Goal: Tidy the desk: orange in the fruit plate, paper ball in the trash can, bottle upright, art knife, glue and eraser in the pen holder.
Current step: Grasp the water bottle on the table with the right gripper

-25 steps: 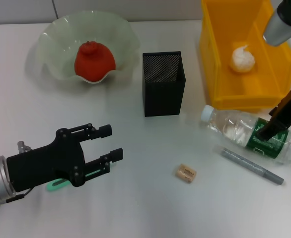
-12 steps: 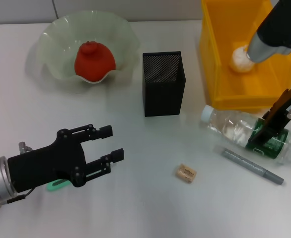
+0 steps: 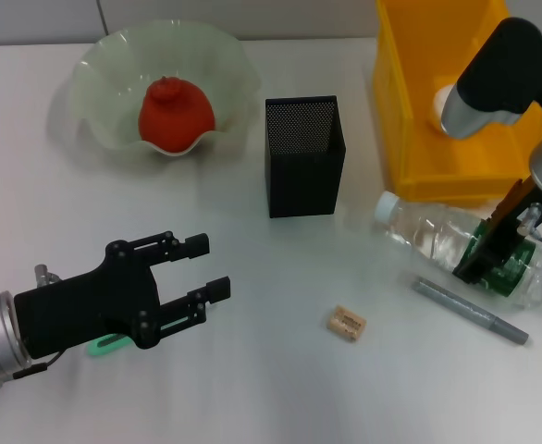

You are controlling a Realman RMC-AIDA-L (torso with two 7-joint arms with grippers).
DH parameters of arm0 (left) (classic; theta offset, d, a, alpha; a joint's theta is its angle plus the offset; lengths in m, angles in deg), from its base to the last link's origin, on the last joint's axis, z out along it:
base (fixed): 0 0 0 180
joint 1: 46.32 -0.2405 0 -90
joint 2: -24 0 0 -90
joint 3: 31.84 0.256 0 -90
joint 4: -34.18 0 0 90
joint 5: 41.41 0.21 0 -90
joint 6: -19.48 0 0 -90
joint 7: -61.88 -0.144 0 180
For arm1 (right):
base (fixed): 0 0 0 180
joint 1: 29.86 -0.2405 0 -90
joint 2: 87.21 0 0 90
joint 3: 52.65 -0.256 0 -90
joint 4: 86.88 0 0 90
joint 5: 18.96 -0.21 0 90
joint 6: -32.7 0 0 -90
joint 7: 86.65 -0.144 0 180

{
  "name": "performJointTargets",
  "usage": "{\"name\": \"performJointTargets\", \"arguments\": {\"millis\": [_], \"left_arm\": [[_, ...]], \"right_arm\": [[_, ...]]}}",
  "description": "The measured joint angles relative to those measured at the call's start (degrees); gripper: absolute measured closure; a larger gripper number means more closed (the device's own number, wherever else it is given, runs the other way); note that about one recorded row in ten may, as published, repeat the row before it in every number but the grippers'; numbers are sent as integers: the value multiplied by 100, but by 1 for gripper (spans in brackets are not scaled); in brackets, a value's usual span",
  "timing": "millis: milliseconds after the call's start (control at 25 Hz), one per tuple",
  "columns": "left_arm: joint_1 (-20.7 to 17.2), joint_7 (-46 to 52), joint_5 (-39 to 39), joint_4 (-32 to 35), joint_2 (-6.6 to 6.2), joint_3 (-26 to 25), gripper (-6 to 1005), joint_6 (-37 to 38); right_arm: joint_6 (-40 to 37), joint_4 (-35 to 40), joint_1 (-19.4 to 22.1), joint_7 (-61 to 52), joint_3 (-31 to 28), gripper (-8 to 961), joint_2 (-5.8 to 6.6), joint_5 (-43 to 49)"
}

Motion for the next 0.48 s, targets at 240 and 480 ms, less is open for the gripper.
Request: {"name": "performJointTargets", "arguments": {"millis": [240, 480], "left_arm": [[18, 0, 0, 0, 0, 0, 422, 1], [17, 0, 0, 0, 0, 0, 420, 1]], "right_arm": [[127, -187, 1, -18, 56, 238, -13, -47], [83, -166, 13, 6, 62, 238, -19, -108]]}}
